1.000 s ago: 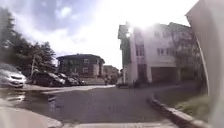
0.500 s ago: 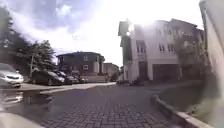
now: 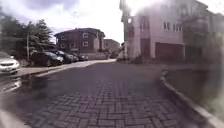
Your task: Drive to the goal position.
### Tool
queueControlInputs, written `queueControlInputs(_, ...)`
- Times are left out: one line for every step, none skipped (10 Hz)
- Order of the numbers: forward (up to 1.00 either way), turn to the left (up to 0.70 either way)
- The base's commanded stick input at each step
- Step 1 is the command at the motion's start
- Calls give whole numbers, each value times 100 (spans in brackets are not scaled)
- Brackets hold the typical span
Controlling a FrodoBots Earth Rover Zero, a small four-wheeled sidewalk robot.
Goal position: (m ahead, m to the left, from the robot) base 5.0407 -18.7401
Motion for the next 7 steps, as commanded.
queueControlInputs(69,3)
queueControlInputs(69,3)
queueControlInputs(69,3)
queueControlInputs(69,3)
queueControlInputs(69,3)
queueControlInputs(69,3)
queueControlInputs(69,3)
